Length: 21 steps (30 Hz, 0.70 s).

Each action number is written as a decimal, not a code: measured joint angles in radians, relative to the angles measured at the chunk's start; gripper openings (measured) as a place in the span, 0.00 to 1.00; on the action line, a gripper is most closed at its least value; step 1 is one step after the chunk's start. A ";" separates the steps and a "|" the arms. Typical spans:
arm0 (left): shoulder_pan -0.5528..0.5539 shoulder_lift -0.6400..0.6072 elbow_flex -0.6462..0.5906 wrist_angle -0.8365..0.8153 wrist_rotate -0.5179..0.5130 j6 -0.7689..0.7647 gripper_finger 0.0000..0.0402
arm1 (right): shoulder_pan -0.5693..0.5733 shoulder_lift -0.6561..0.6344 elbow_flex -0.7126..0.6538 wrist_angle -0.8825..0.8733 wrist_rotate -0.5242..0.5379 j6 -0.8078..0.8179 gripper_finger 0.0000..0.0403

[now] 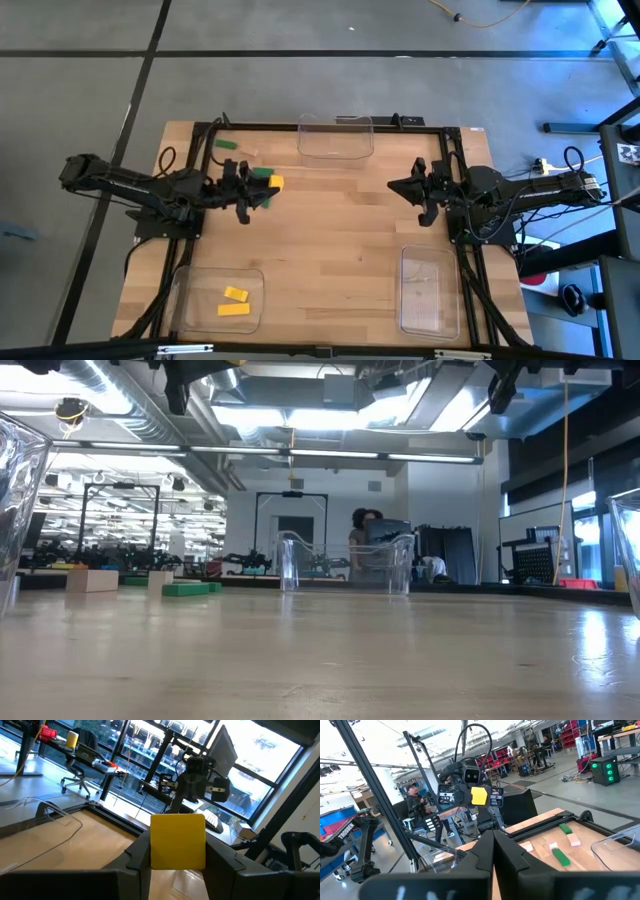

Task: Sort & place blocks by color
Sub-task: Put the yellow block into the bottom left transparent bin

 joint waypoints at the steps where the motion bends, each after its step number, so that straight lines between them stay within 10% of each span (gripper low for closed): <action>1: 0.000 0.000 0.000 0.000 0.006 0.000 0.30 | 0.000 0.000 0.000 0.000 0.000 0.000 0.02; 9: -0.021 0.019 0.074 -0.059 0.151 -0.001 0.30 | 0.000 0.000 0.000 0.000 0.000 0.002 0.02; 21: -0.377 0.397 0.656 -1.093 0.215 -0.063 0.30 | 0.000 0.000 0.000 0.000 0.000 0.021 0.02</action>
